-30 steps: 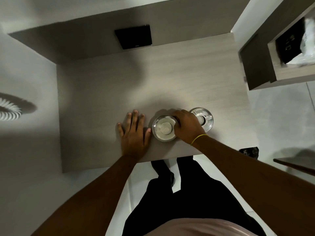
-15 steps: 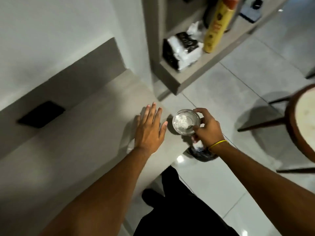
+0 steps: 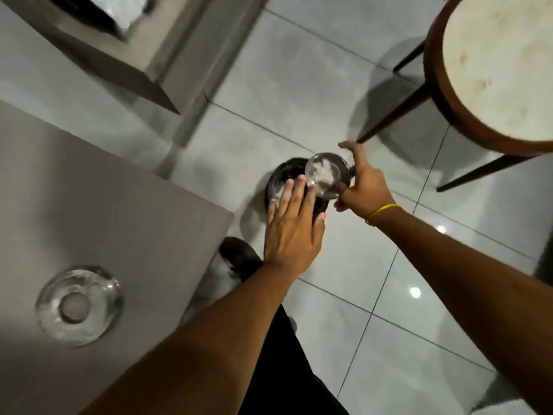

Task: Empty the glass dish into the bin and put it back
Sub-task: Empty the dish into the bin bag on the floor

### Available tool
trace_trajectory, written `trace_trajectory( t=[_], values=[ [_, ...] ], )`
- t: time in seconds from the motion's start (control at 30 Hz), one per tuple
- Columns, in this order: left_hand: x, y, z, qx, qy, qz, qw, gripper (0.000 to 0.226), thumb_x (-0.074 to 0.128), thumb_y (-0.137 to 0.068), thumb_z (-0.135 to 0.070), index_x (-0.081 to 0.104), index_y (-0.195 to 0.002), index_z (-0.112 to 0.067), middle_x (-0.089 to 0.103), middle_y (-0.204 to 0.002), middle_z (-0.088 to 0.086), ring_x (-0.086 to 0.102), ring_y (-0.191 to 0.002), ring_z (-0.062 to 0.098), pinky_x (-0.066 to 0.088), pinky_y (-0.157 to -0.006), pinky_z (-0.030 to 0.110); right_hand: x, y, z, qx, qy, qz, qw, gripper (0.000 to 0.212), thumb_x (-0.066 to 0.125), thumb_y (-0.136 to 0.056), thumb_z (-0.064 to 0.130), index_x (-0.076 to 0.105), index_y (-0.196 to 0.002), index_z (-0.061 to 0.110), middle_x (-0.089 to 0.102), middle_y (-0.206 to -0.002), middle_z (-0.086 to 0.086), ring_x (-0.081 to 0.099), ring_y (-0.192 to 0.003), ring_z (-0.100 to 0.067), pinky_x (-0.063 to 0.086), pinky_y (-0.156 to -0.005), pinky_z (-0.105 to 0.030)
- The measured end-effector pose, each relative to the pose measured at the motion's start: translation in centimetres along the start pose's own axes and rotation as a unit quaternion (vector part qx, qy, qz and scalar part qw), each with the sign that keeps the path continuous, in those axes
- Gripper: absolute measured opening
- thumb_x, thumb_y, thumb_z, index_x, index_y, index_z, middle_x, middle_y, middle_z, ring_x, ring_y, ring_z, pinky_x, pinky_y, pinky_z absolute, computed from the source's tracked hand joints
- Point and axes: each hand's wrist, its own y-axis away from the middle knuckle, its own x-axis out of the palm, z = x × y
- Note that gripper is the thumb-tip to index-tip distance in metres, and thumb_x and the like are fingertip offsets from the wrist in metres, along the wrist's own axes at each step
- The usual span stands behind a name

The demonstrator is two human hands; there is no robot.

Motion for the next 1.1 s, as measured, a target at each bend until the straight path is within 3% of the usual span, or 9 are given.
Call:
trace_trajectory(
  t=[0.1,0.23,0.3,0.4,0.57,0.73,0.87,1.0,1.1],
  values=[
    [5.7,1.1,3.9,-0.022,-0.028,0.034,0.999,0.065,0.046,-0.11,-0.04,0.032,-0.169,-0.017,0.019,-0.182,0.005,0.012,-0.169,0.024,0.025,-0.131,0.061,3.7,-2.6,-4.0,-0.078,0.059,-0.001,0.995,0.082,0.045,-0.075,0.017,0.032,-0.155,0.031,0.072,-0.078,-0.017,0.073,-0.066,-0.04,0.063,-0.071,-0.049],
    [10.8,1.0,8.0,-0.056,-0.028,0.033,0.997,0.066,0.049,-0.109,-0.039,0.032,-0.168,-0.016,0.024,-0.181,0.007,0.016,-0.168,0.027,0.031,-0.128,0.062,8.4,-6.5,-8.0,-0.163,0.153,-0.008,0.975,0.088,0.053,-0.082,0.008,0.025,-0.164,0.029,0.069,-0.103,-0.023,0.066,-0.087,-0.05,0.057,-0.081,-0.051],
    [12.6,1.0,9.7,-0.074,-0.031,0.029,0.996,0.067,0.051,-0.108,-0.038,0.031,-0.168,-0.017,0.023,-0.181,0.007,0.016,-0.168,0.027,0.031,-0.127,0.062,10.8,-8.4,-9.8,-0.194,0.203,0.011,0.96,0.086,0.056,-0.09,0.014,0.021,-0.167,0.031,0.067,-0.111,-0.026,0.066,-0.09,-0.053,0.055,-0.081,-0.051],
    [14.0,1.4,11.0,-0.086,-0.028,0.026,0.996,0.068,0.052,-0.108,-0.038,0.029,-0.169,-0.017,0.021,-0.182,0.007,0.016,-0.168,0.027,0.031,-0.128,0.063,12.9,-10.5,-11.5,-0.225,0.286,0.029,0.931,0.082,0.058,-0.1,0.024,0.015,-0.169,0.031,0.062,-0.12,-0.028,0.066,-0.084,-0.056,0.054,-0.078,-0.053],
    [15.1,2.2,12.5,-0.096,-0.036,0.025,0.994,0.067,0.049,-0.109,-0.037,0.028,-0.169,-0.017,0.021,-0.182,0.008,0.017,-0.168,0.028,0.032,-0.127,0.064,14.9,-13.0,-12.4,-0.271,0.383,0.075,0.88,0.101,0.056,-0.091,0.003,0.0,-0.168,0.037,0.057,-0.115,-0.03,0.064,-0.066,-0.052,0.055,-0.062,-0.05],
    [15.1,2.5,13.6,-0.113,-0.029,0.013,0.993,0.069,0.053,-0.106,-0.035,0.029,-0.168,-0.016,0.023,-0.181,0.01,0.02,-0.167,0.03,0.034,-0.126,0.065,15.5,-14.9,-11.9,-0.314,0.47,0.113,0.817,0.082,0.059,-0.094,0.007,0.025,-0.167,0.02,0.056,-0.122,-0.036,0.068,-0.072,-0.053,0.06,-0.061,-0.054],
    [15.3,2.6,13.3,-0.126,-0.019,0.015,0.992,0.07,0.052,-0.106,-0.036,0.027,-0.168,-0.018,0.022,-0.181,0.008,0.018,-0.168,0.028,0.033,-0.127,0.063,15.7,-15.6,-12.5,-0.363,0.512,0.134,0.767,0.092,0.06,-0.094,0.007,0.013,-0.17,0.03,0.058,-0.107,-0.031,0.067,-0.06,-0.046,0.041,-0.049,-0.038],
    [15.4,2.5,12.9,-0.121,-0.011,0.029,0.992,0.07,0.051,-0.106,-0.035,0.024,-0.169,-0.021,0.018,-0.182,0.006,0.014,-0.168,0.026,0.029,-0.129,0.062,15.7,-16.1,-12.6,-0.364,0.552,0.176,0.729,0.08,0.059,-0.098,0.011,0.022,-0.168,0.022,0.058,-0.118,-0.03,0.071,-0.073,-0.047,0.059,-0.059,-0.046],
    [15.3,2.5,13.0,-0.131,-0.008,0.036,0.991,0.07,0.05,-0.107,-0.035,0.023,-0.17,-0.021,0.016,-0.183,0.005,0.013,-0.169,0.026,0.027,-0.13,0.062,16.2,-16.0,-12.9,-0.363,0.556,0.184,0.725,0.087,0.054,-0.099,0.01,0.008,-0.171,0.026,0.057,-0.114,-0.027,0.069,-0.067,-0.043,0.052,-0.053,-0.041]
  ],
)
